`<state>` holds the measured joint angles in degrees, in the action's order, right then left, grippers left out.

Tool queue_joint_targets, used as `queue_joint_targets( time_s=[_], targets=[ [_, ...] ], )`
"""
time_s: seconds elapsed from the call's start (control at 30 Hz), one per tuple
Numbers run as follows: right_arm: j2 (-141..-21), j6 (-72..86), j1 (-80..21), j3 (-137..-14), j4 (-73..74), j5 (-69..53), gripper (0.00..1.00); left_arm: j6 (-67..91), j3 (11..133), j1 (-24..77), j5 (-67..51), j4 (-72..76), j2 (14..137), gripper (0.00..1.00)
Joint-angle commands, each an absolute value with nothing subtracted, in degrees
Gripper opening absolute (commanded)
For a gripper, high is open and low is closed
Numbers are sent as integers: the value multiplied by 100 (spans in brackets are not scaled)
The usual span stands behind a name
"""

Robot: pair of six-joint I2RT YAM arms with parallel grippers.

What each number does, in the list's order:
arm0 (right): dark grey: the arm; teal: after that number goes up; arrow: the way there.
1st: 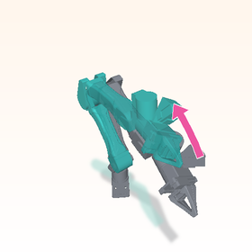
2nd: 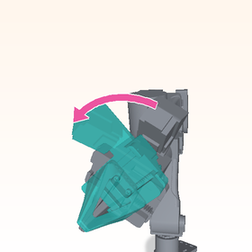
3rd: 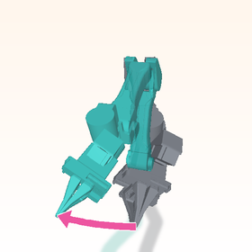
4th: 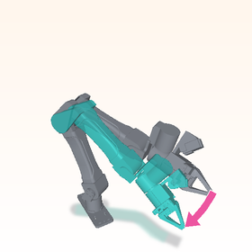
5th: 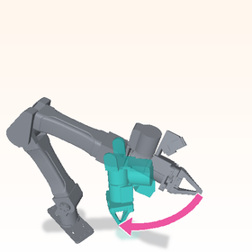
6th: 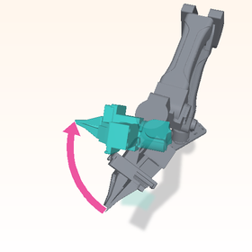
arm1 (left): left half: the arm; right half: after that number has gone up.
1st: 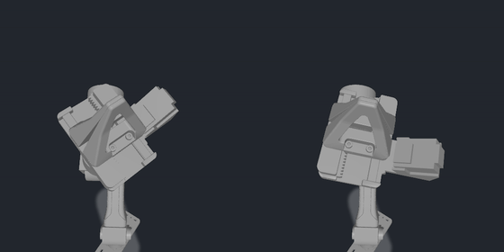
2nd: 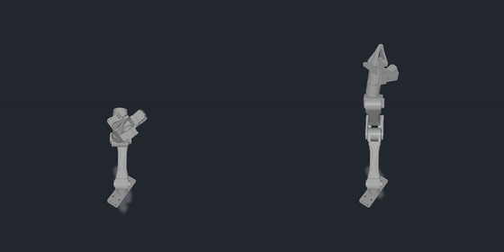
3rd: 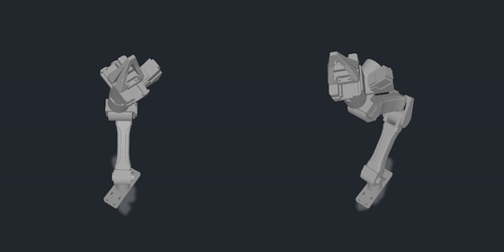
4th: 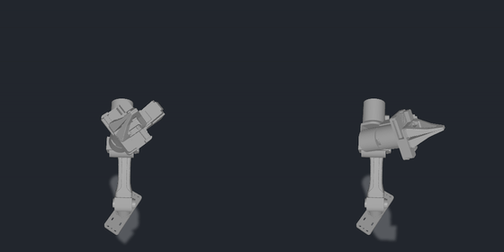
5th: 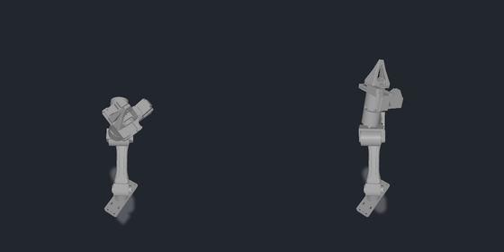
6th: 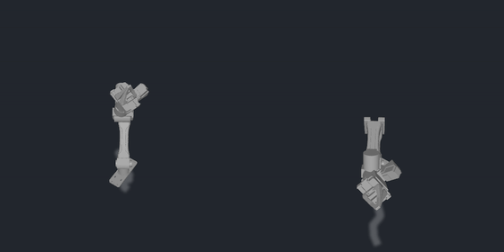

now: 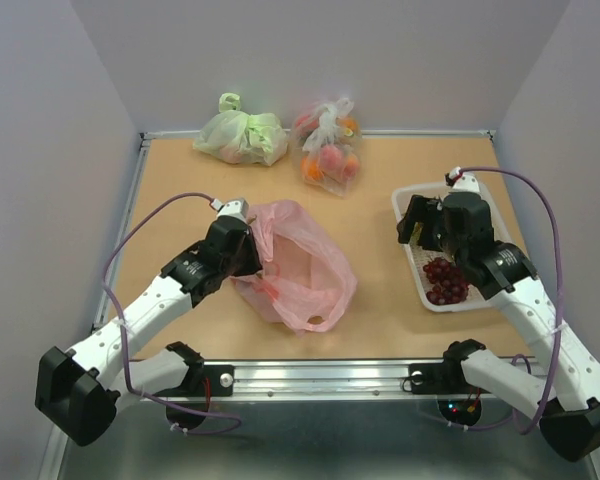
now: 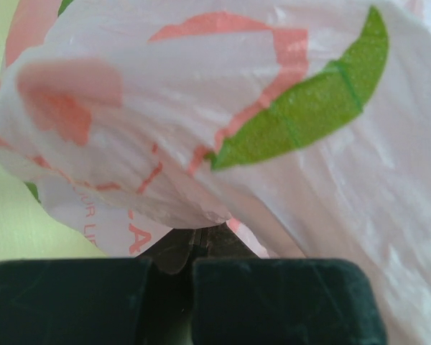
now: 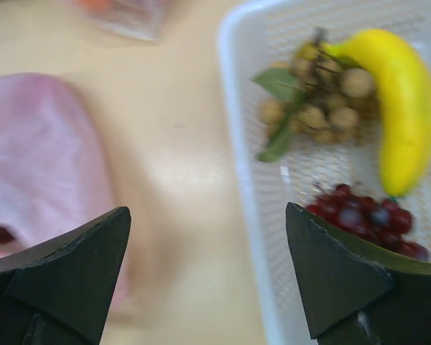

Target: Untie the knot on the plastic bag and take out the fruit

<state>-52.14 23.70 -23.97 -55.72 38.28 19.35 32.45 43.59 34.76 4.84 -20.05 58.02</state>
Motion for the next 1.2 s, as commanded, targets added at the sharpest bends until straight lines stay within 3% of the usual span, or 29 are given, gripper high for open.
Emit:
queue_joint_targets(
  time_s=[0.0, 0.13, 0.3, 0.73, 0.8, 0.87, 0.9, 0.93, 0.97, 1.0, 1.1, 1.17],
  targets=[
    [-5334, 2144, -2417, -6021, 3052, -216, 94, 3304, 4500, 3454, 729, -2320, 5423, 0],
    [-5773, 2136, -3073, -5801, 2339, -1203, 100, 3524, 4263, 3445, 1036, -2487, 5335, 0],
    [-6599, 1714, -4357, -6029, 1891, -854, 100, 3875, 4122, 3445, 1405, -2619, 5282, 0],
    [-8788, 1310, -4790, -6732, 1415, -54, 100, 4307, 3938, 3445, 1696, -2760, 5045, 0],
    [-8938, 1362, -4790, -6811, 1397, -26, 83, 4385, 3911, 3437, 1757, -2699, 5045, 4],
    [-8983, 1389, -4799, -6899, 1389, 123, 41, 4456, 3885, 3437, 1801, -2646, 5036, 18],
    [-8965, 1432, -4825, -6917, 1371, 132, 26, 4500, 3885, 3437, 1837, -2585, 5036, 38],
    [-8947, 1441, -4851, -6943, 1371, 123, 6, 4526, 3876, 3437, 1854, -2540, 5036, 49],
    [-8904, 1450, -4860, -6961, 1371, 123, 1, 4613, 3876, 3437, 1898, -2505, 5054, 72],
    [-8895, 1450, -4886, -6961, 1362, 123, 1, 4666, 3876, 3437, 1985, -2487, 5054, 79],
    [-8833, 1459, -4948, -6926, 1362, 79, 0, 4746, 3806, 3437, 2126, -2304, 5132, 94],
    [-8824, 1494, -5018, -6891, 1371, 44, 1, 4781, 3771, 3437, 2241, -2215, 5264, 97]
  ],
)
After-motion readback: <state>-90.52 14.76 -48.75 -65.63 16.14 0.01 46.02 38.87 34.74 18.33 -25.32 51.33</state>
